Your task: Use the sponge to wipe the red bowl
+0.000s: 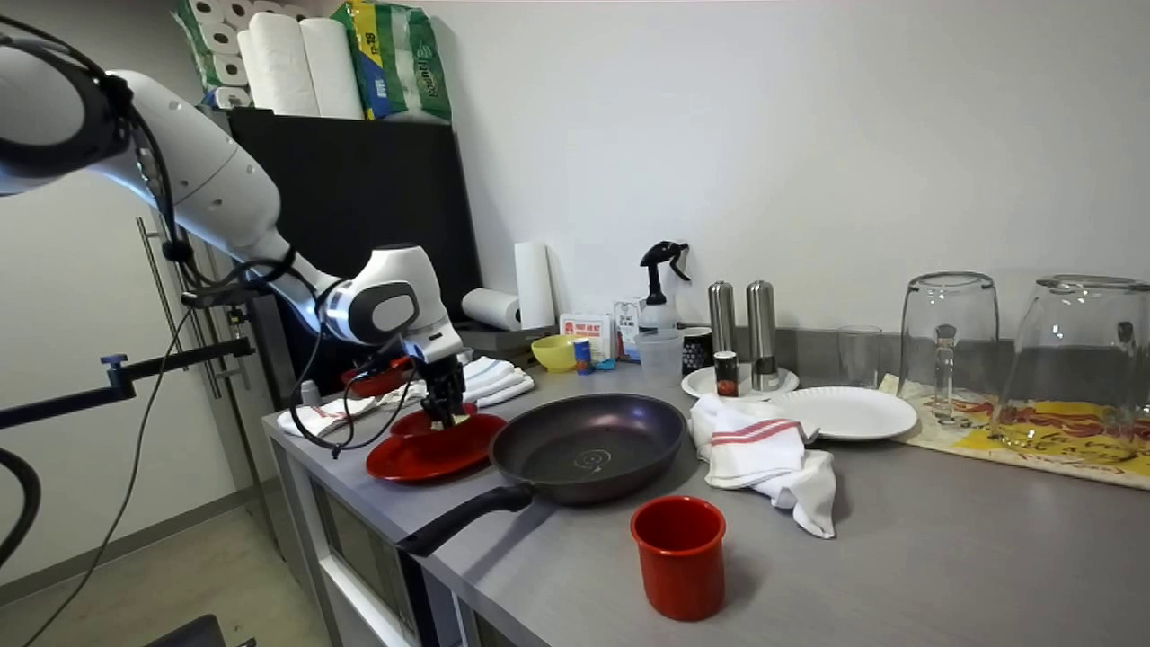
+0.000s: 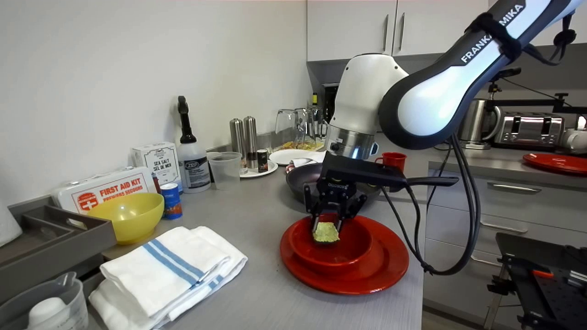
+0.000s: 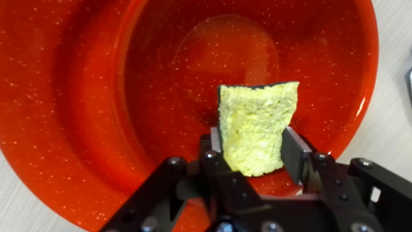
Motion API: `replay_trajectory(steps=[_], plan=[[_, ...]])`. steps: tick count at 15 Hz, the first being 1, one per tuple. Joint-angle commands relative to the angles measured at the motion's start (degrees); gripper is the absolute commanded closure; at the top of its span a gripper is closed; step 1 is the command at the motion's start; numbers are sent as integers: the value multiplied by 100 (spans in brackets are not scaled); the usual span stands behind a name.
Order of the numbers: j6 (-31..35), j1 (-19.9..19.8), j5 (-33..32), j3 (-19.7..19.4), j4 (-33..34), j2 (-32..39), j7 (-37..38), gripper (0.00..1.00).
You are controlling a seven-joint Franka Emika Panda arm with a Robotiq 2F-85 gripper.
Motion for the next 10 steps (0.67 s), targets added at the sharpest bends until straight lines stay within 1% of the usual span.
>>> replay_trajectory(steps=[1,5,10], plan=[[72,66,-192,-121,-49,77,131,77],[-76,38,-135,-141,-13,275,49,77],[-324,-49,246,49,82,267,-179,77]])
